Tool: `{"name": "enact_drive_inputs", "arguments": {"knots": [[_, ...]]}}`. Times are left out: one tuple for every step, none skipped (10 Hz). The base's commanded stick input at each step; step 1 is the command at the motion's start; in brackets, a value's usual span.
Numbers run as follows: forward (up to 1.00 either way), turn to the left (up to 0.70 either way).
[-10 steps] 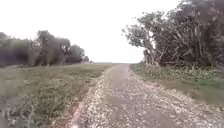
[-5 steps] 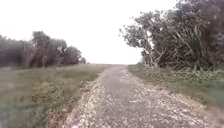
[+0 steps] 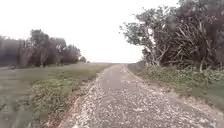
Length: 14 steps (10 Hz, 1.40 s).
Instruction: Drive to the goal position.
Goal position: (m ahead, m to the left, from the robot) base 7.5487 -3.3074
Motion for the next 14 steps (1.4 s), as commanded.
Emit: {"name": "enact_drive_inputs", "arguments": {"knots": [[0.7,0.0],[0.7,0.0],[0.7,0.0],[0.7,0.0],[0.7,0.0],[0.7,0.13],[0.7,0.14],[0.7,0.14],[0.7,0.12],[0.7,0.07],[0.7,0.03],[0.7,0.0],[0.7,0.0],[0.7,0.0]]}}
